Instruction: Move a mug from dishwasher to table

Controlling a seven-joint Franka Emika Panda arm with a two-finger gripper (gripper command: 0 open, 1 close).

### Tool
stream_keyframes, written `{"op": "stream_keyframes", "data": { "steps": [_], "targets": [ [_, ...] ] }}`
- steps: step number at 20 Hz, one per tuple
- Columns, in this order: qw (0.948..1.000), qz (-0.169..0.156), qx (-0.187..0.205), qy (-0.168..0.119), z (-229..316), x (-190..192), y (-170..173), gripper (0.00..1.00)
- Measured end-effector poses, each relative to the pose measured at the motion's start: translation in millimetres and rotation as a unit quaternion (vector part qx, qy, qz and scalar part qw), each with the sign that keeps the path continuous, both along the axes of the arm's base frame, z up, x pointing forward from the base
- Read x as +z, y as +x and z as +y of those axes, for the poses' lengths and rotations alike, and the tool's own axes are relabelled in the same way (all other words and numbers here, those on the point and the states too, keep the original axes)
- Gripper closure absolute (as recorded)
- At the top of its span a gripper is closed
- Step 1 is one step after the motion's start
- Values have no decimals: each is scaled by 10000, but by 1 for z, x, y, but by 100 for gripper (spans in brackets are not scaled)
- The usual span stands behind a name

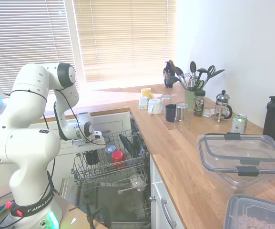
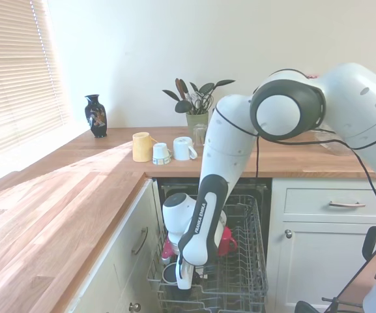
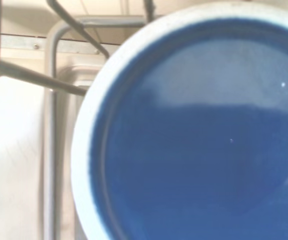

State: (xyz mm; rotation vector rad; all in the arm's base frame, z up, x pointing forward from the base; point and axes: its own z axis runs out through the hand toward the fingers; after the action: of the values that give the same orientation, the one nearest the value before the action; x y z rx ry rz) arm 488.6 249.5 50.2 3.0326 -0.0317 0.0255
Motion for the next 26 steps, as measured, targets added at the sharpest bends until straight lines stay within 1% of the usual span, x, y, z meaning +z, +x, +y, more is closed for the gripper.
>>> {"op": "stream_keyframes", "data": {
  "steps": [12, 18, 26],
  "targets": [
    [9991, -288, -266, -150, -5, 25, 1, 100],
    [9979, -427, -471, -101, -13, 48, 6, 100],
    [9963, -608, -600, -73, -14, 84, 3, 100]
  ]
}}
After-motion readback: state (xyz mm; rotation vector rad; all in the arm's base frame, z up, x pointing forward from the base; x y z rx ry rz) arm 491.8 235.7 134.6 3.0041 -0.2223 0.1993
